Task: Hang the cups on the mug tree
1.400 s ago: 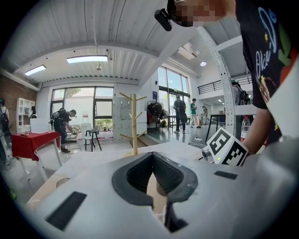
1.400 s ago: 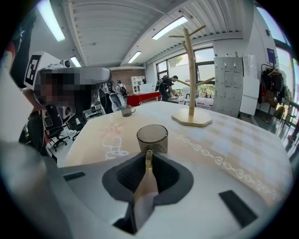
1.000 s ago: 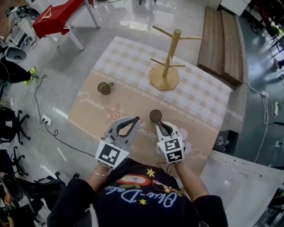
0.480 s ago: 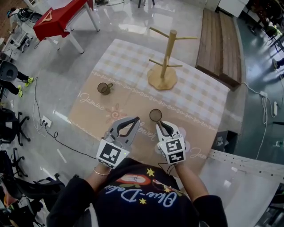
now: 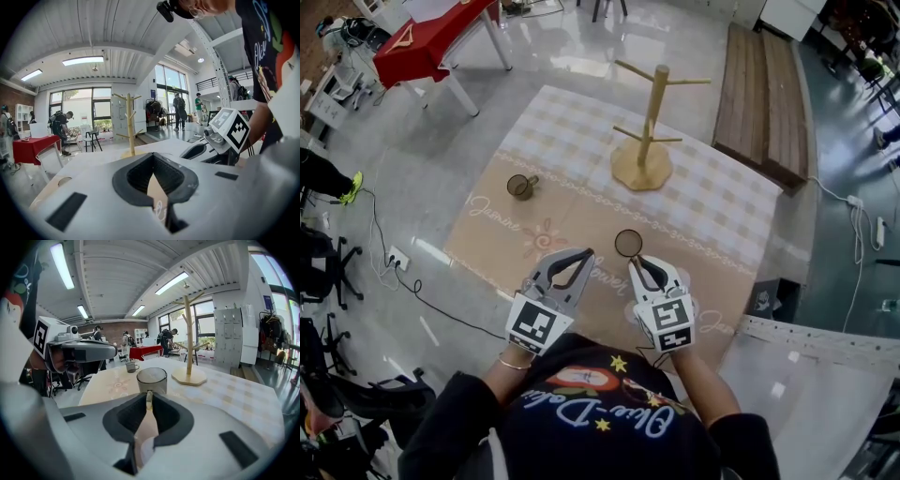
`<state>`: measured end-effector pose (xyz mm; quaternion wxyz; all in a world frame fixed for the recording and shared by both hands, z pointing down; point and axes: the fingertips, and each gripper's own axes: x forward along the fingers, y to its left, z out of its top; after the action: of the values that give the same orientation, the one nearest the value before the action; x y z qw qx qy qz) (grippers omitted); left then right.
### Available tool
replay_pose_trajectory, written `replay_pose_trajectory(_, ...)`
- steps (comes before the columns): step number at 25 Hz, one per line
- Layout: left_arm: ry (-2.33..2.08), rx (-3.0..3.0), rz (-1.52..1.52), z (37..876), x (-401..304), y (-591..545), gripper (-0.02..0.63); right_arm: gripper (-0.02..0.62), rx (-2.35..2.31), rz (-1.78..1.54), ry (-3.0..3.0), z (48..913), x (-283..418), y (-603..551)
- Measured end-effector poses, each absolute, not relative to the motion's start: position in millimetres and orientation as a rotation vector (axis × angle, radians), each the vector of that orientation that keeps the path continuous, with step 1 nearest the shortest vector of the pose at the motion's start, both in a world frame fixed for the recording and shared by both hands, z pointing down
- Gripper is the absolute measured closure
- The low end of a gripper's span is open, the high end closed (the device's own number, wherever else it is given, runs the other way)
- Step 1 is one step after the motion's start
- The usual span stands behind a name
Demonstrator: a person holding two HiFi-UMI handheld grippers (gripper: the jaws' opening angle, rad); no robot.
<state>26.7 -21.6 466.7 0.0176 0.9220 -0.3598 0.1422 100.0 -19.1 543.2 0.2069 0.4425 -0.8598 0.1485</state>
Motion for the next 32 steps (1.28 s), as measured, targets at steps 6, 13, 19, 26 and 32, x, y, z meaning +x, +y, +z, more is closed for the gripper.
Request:
replay_pose_trajectory(6,-1.114,2.862,0.436,465.8,30.1,-17.7,0.598,0.549,1.26,0.388,-2.414,530.5,104.8,-15.3)
replay_pose_trajectory(13,-1.098,2.874,0.419,462.6,37.5,-13.6,0.598,0.549,1.288,0.363,-2.433,516.3,111.1,-10.8)
replay_pose_trajectory(19,-1.096,2.883,0.411,461.1,39.5,-10.4,0.598,0.549,1.3,0.339,-2.454,503.5,113.6,-7.1)
replay_pose_trajectory(26,-1.121,2.872,0.4,456.8,36.6,-7.7,0.598,0.549,1.296,0.306,-2.494,487.6,110.8,-6.0)
replay_pose_trajectory(32,-1.157,2.884,0.4,449.7,31.9,-8.7,0.598,0.549,1.278,0.282,-2.547,470.4,103.4,-7.3)
